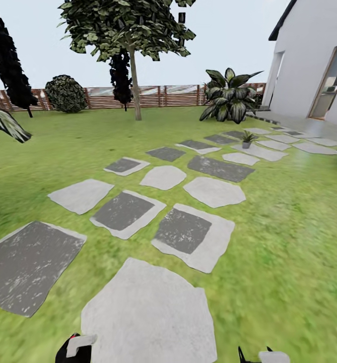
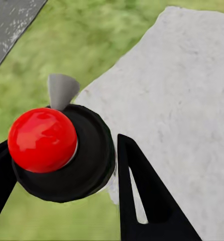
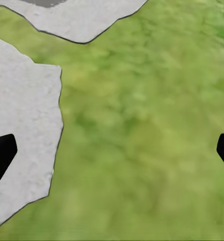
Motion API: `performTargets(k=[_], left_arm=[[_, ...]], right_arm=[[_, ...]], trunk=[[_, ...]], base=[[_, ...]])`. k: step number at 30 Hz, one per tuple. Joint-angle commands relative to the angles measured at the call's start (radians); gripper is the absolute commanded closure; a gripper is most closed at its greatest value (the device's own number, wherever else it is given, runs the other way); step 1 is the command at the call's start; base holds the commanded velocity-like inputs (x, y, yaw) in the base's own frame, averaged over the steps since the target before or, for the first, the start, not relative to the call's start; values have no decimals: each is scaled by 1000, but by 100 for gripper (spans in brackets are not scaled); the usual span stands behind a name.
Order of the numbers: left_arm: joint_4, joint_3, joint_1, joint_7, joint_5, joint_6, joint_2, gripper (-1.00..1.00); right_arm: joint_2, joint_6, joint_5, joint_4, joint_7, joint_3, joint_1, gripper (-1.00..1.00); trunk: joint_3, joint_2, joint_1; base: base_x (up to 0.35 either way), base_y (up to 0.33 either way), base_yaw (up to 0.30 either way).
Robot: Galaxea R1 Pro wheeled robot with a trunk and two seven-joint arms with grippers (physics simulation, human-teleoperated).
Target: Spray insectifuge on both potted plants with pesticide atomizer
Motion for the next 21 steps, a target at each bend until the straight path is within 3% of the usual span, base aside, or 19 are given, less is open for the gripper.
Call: performTargets(k=[1,21], left_arm=[[1,4,-1,2,-5,-3,0,100],[1,4,-1,2,-5,-3,0,100]], right_arm=[[0,-3,1,1,-3,0,0,-100],[0,-3,1,1,-2,0,0,-100]], trunk=[[-1,0,0],[-1,0,0]], base=[[336,0,0],[336,0,0]])
